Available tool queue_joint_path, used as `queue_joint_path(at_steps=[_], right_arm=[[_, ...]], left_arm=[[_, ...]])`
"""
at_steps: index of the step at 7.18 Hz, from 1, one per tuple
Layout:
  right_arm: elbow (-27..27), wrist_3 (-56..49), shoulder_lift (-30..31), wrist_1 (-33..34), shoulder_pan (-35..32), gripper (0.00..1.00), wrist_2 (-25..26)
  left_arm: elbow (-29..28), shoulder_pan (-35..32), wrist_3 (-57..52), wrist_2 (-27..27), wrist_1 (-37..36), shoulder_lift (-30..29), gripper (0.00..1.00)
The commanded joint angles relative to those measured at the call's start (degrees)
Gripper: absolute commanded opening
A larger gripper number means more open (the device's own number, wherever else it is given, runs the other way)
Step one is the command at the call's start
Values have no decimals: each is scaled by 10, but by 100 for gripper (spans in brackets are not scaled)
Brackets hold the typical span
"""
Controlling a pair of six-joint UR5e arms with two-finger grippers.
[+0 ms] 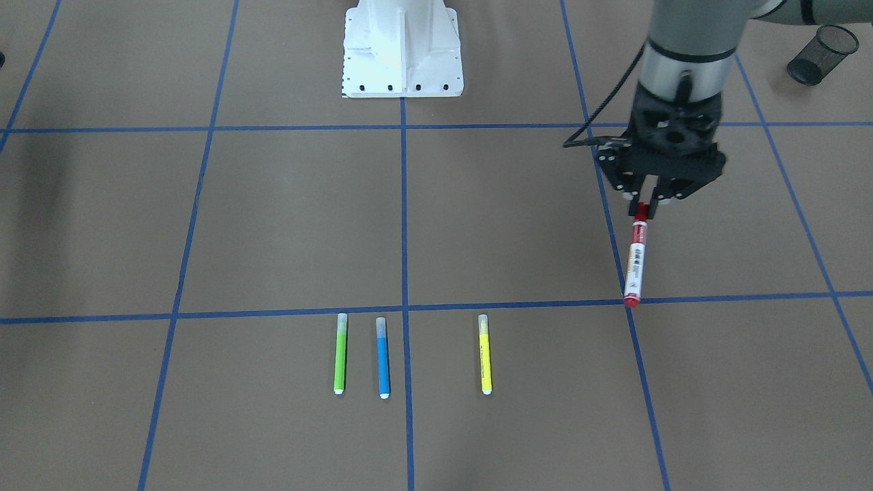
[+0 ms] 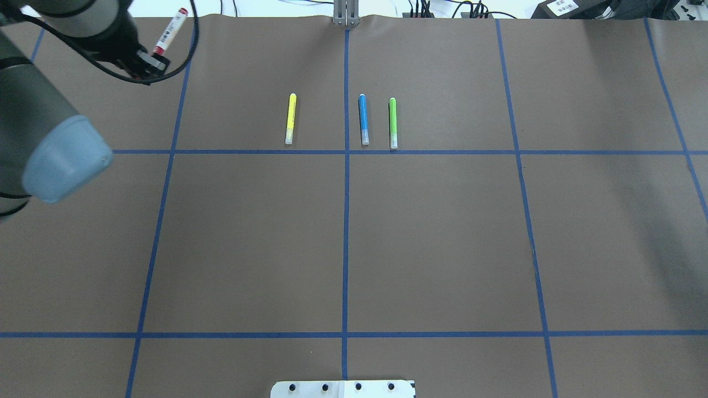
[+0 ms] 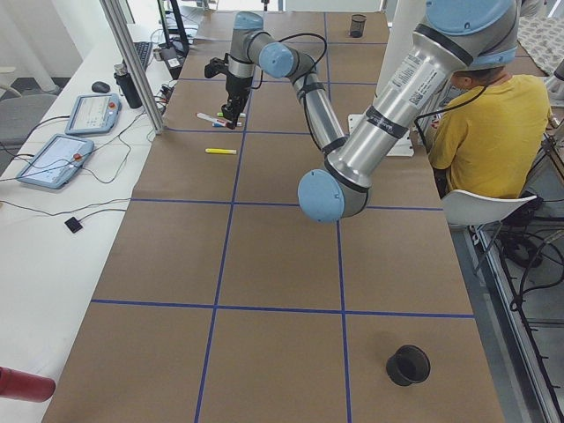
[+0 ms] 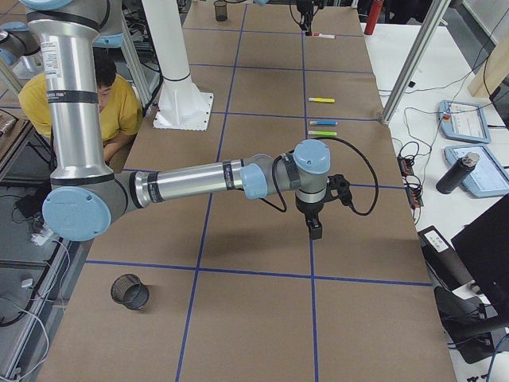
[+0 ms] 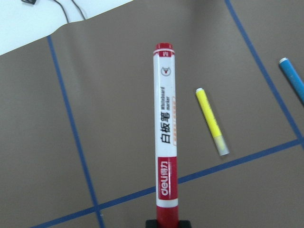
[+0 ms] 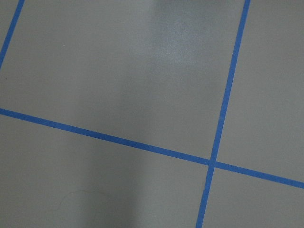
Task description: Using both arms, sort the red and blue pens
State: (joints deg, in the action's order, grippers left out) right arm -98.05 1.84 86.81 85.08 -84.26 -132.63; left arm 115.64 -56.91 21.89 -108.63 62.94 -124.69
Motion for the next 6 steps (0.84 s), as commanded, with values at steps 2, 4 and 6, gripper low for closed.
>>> queue_joint_path(at_steps=[2,4,6], right_arm=[[-1,0,0,0,1,100,0],[-3,0,0,0,1,100,0],[-6,0,0,-4,1,100,0]], left_arm=[[112,-135,-223,-3,-52,159,0],[136,-251,-359,-31,-52,250,0],[133,-370,-487,-108,-46,355,0]])
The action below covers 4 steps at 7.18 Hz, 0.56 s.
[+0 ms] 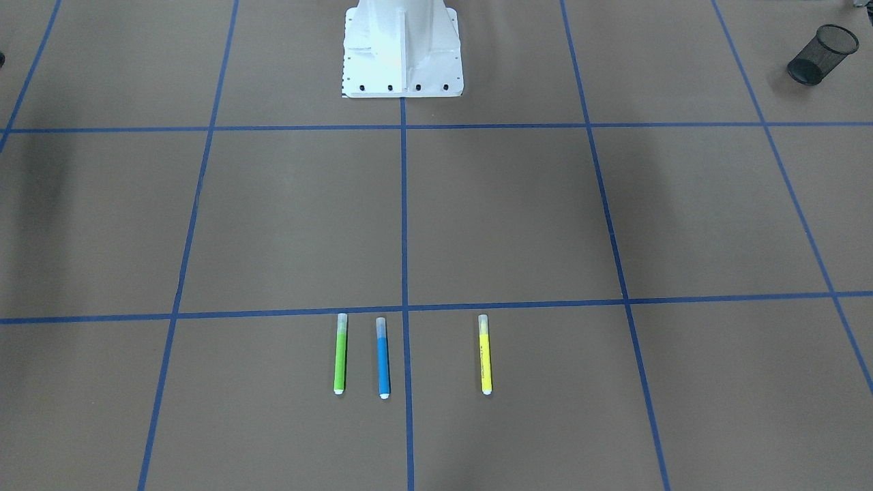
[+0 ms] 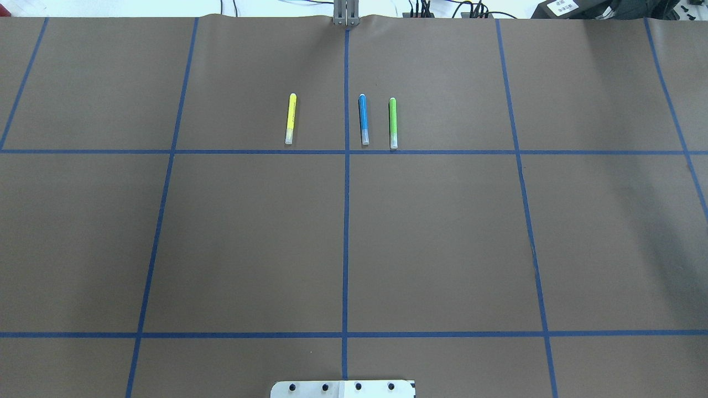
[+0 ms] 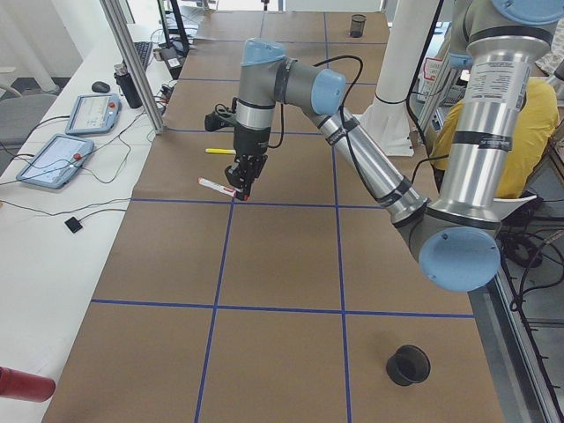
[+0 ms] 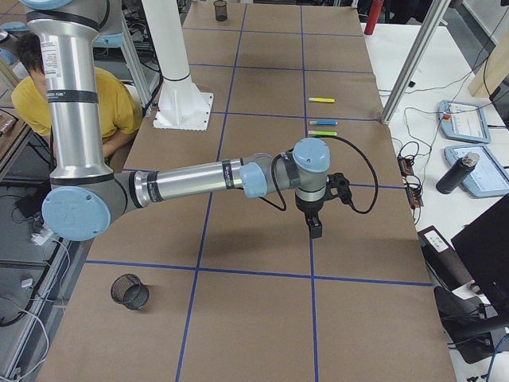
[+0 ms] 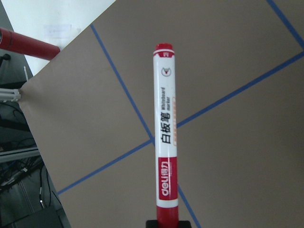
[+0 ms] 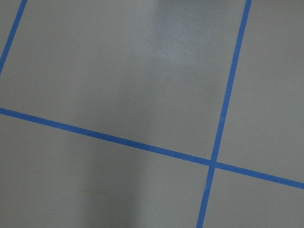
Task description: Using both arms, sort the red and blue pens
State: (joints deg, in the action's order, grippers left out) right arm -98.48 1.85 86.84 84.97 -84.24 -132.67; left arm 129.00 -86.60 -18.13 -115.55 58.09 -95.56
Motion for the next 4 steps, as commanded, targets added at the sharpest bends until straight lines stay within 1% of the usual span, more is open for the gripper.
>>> queue_joint_path(at_steps=[1,3,4], right_arm=[[8,0,5,-37,0,100,0],[15,3,4,-42,0,100,-8],[14,3,4,-42,0,100,-12]], left_arm=[[-7,-123,-103,-75,2,117,0],[-21,-250,-104,-125,3,225,0],[-30,-320,-98,-139,-2,273,0]])
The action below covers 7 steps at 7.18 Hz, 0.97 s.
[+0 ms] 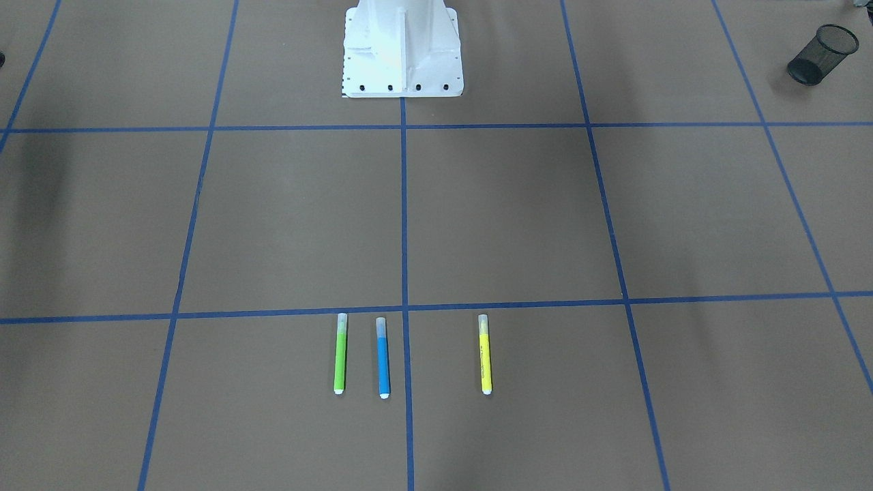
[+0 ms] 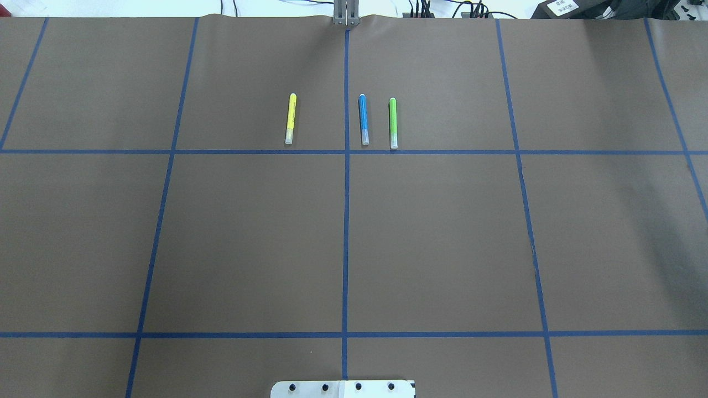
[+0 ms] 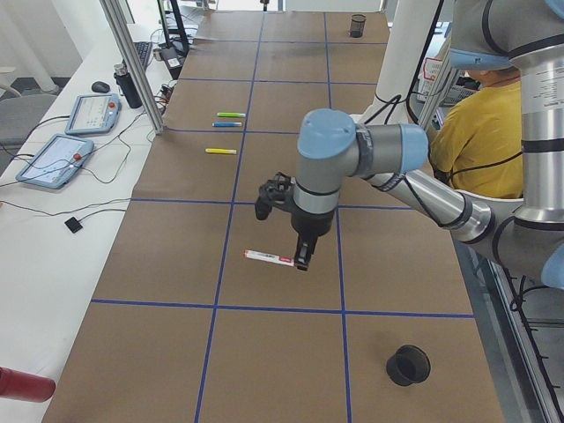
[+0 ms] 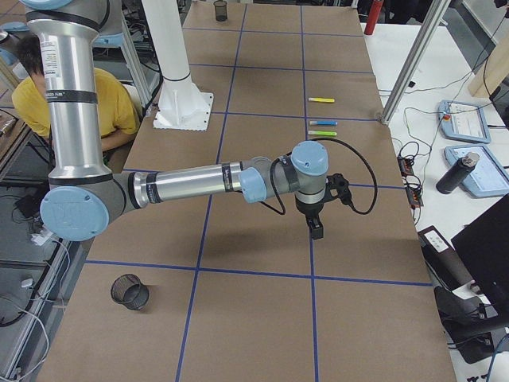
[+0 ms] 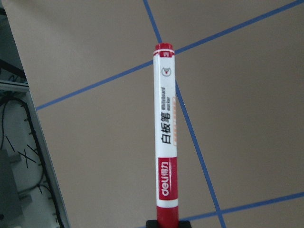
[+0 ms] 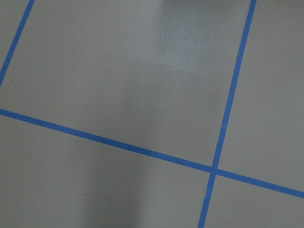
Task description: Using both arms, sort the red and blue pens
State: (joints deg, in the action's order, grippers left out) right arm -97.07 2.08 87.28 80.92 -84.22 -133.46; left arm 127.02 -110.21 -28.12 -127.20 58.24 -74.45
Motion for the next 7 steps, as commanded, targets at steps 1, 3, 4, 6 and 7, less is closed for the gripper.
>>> queue_joint_path(at_steps=[1,3,4,6,7], right_arm=[[0,0,0,-1,0,100,-11],[-2,3,0,-1,0,100,-14],[-4,10,-1,-4,-1,100,-14],[-14,9,-2,-5,-1,100,-13],[-23,8,-1,-5,-1,100,-13]], left_arm=[[-34,-160,2,-34,-6,98,0],[-67,-280,2,-33,-52,155,0],[-69,-328,2,-29,-132,155,0],[-97,-362,7,-28,-249,152,0],[-117,-366,49,-28,-275,155,0]])
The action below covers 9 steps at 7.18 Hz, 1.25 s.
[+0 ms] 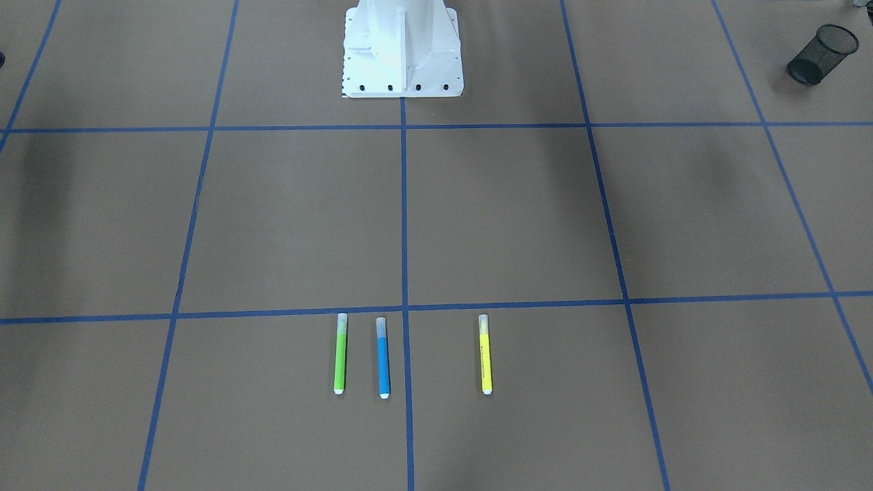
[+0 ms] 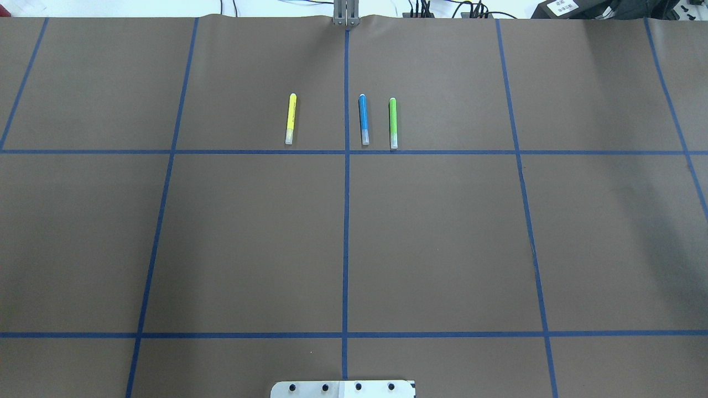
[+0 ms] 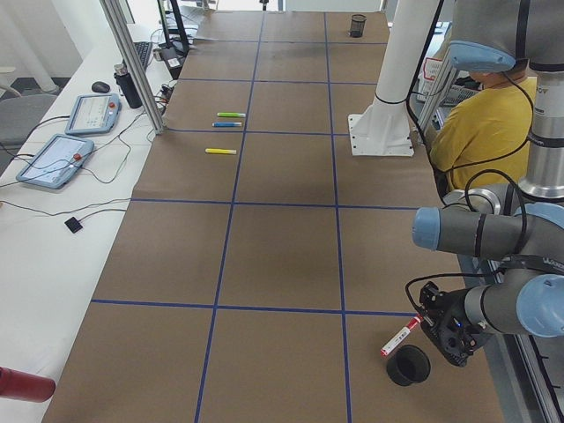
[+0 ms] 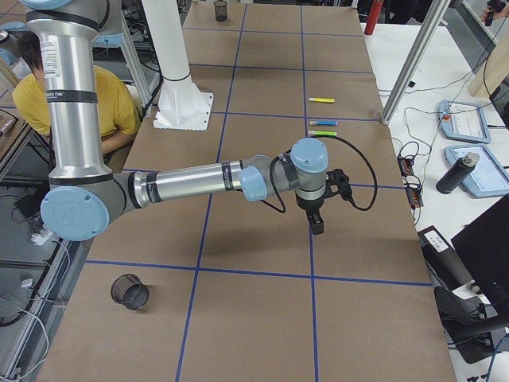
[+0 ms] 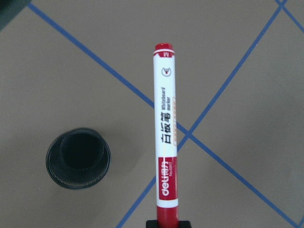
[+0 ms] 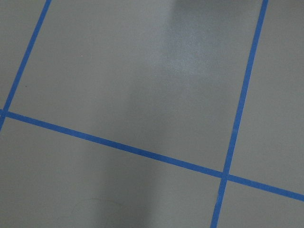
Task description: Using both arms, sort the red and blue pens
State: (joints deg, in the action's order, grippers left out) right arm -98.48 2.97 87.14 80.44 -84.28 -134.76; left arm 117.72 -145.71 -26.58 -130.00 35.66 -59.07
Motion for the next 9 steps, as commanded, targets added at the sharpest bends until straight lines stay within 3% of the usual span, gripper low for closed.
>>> queue_joint_path(at_steps=[1,3,7,9], right_arm=[[-13,-2,1,-1,0,100,1],[-22,-2,1,-1,0,100,4],[-28,-2,-6,-1,0,100,6],[-33,-2,-7,0,0,100,6]], left_arm=[[-49,-12,67,0,-66,-1,0],[-84,-12,118,0,-107,-6,0],[-243,-11,122,0,-115,-60,0],[-290,-11,122,0,-112,-74,0]])
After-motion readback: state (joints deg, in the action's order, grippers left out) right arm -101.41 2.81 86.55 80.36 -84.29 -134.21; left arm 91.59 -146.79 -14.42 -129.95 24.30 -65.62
